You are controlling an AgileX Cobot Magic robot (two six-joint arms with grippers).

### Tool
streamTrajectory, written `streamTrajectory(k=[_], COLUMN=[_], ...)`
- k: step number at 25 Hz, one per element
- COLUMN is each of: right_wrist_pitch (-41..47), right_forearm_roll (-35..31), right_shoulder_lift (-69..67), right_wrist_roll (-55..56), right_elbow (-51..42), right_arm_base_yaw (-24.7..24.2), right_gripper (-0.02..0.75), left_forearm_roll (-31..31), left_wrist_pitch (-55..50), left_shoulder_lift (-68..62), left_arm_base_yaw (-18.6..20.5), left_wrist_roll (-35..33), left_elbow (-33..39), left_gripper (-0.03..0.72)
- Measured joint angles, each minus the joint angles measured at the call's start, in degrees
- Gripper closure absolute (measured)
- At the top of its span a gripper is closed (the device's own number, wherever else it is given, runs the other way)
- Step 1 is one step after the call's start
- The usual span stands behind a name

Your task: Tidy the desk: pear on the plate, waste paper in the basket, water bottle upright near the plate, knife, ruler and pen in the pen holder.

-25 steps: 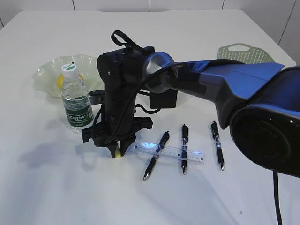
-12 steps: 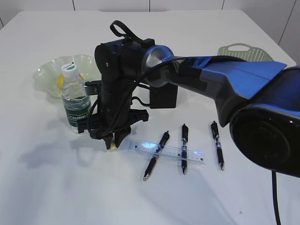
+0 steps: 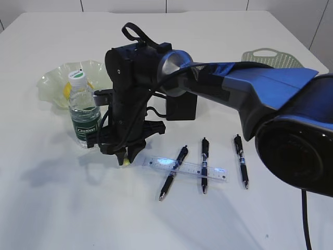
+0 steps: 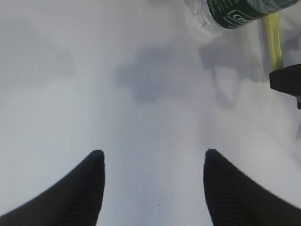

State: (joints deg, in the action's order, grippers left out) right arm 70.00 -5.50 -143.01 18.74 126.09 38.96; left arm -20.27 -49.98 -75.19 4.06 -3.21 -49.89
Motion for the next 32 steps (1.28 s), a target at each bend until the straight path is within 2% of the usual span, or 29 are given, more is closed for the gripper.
streamTrajectory(k=[7,22,32], right_wrist_pitch=[0.0,0.3,0.5], right_forearm_roll=[3.0,3.0,4.1], right_shoulder_lift=[2.7,7.6,13.9], right_wrist_roll=[-0.1,-0.5,-2.7], right_elbow=[0.1,0.1,-8.6], right_arm_base_yaw=[0.0,0.0,-0.7], right_gripper=[0.609,0.609,0.61], left_forearm_roll=[0.0,0.0,0.0], left_wrist_pitch=[0.0,0.0,0.0], left_shoulder_lift=[0.0,0.0,0.0], left_arm_base_yaw=[0.0,0.0,0.0], left_wrist_roll=[0.0,0.0,0.0], left_elbow=[0.0,0.0,0.0], left_gripper=[0.222,0.222,0.222])
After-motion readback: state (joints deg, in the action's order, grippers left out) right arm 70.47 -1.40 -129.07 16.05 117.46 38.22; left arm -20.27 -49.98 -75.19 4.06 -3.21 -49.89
